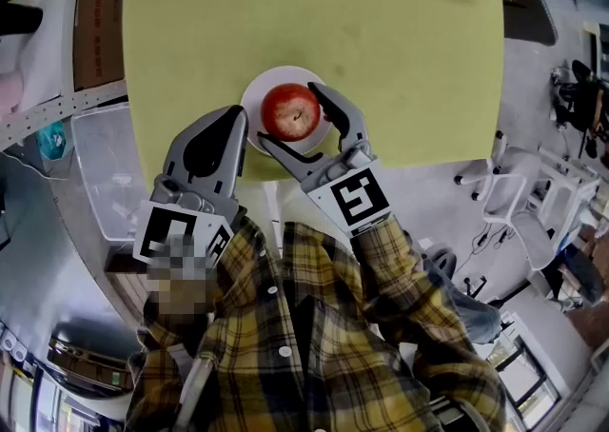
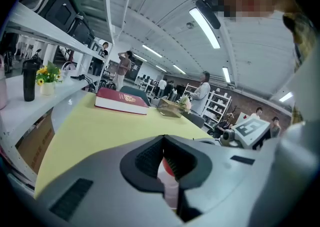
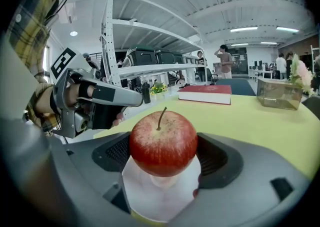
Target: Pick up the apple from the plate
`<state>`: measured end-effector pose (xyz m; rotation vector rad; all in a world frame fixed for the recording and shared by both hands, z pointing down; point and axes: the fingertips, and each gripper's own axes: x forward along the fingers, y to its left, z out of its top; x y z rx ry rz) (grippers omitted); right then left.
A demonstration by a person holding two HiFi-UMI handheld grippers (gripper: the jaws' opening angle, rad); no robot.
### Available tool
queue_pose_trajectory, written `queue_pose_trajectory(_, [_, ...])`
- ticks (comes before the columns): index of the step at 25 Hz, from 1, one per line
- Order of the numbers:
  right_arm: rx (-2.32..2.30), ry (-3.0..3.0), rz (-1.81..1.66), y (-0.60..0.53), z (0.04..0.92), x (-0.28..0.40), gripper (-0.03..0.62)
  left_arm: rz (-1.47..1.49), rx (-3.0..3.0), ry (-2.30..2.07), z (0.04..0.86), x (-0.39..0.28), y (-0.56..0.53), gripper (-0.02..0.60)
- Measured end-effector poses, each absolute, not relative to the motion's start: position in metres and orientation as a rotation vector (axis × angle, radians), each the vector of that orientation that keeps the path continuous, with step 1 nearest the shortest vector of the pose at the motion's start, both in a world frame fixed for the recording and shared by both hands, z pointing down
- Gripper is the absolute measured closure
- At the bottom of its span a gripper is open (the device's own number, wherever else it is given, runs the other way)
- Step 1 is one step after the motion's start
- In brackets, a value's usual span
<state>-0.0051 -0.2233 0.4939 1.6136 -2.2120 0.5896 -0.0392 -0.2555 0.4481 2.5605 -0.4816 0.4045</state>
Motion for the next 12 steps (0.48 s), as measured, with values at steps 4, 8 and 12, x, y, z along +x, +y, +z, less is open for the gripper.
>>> queue_pose_trajectory(4, [1.597, -2.230, 0.565, -0.224, 0.480, -0.008, 0.215, 0.386, 2.578, -0.474, 0.438, -0.038, -0.259, 0.575])
queue_pose_trajectory(8, [1.592, -2.248, 0.548, -0.221, 0.463, -0.008, 0.215, 0.374, 2.594, -0.466, 0.424, -0.033, -0.257, 0.574])
queue_pose_trajectory(12, [1.593, -2.257, 0.540, -0.219, 0.442, -0.004, 0.215, 0.356, 2.617, -0.456, 0.407, -0.026, -0.258, 0.575])
